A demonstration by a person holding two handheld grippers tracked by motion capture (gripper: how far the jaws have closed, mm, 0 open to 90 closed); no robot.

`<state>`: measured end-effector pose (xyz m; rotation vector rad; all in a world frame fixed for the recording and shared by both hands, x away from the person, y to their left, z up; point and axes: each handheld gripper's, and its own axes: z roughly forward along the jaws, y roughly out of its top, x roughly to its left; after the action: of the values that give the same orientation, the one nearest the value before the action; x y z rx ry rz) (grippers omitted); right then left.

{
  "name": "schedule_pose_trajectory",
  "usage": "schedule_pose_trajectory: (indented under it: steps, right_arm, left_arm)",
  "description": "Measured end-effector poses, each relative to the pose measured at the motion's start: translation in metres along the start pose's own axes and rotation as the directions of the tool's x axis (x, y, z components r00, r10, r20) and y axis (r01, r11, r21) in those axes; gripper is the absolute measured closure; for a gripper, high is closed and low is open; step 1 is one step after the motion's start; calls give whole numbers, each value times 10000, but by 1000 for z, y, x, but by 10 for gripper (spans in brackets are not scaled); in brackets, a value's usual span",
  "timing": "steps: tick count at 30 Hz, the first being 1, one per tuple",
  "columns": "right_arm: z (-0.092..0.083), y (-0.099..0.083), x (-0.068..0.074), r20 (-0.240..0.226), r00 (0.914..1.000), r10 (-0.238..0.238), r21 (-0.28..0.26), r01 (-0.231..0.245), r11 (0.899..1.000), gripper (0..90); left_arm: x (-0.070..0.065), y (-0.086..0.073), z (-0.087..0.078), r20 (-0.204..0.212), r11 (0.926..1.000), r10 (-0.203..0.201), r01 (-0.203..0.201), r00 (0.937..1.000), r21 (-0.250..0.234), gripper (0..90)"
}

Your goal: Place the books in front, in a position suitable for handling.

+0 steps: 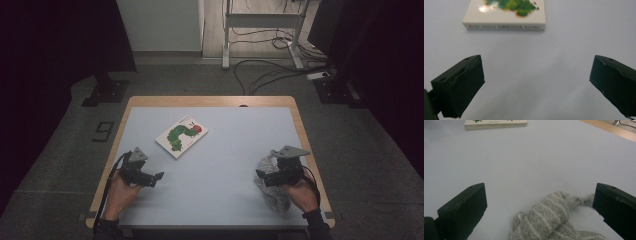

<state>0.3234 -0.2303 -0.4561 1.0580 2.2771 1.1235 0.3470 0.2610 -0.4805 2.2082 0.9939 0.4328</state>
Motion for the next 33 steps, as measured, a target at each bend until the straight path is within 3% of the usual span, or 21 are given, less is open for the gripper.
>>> schedule_pose_trajectory:
  steps: [6, 9, 13, 18, 19, 33]
  right_arm:
    - [6, 5, 3, 59, 9999, -113, -190, 114, 9998, 0]
    - [15, 6, 7, 28, 10000, -14, -281, 15, 9996, 0]
    - [23, 9, 12, -97, 9999, -42, -280, 39, 9996, 0]
    - [29, 12, 15, -77, 9999, -148, -171, 146, 9997, 0]
    - [31, 14, 16, -39, 9998, -177, -155, 177, 9997, 0]
    - [40, 32, 27, -135, 9986, -520, -252, 517, 9983, 0]
  left_arm:
    - [13, 22, 3, -134, 9999, 69, -70, 9999, -80, 0]
    - [19, 36, 7, -289, 9996, 294, -294, 9991, 2, 0]
    - [24, 45, 13, -224, 9993, 361, -360, 9991, 62, 0]
    - [33, 58, 27, -133, 9977, 521, -515, 9986, 433, 0]
    - [36, 63, 33, -287, 9968, 615, -599, 9977, 538, 0]
    - [59, 84, 71, -18, 9933, 302, -298, 9995, 1114, 0]
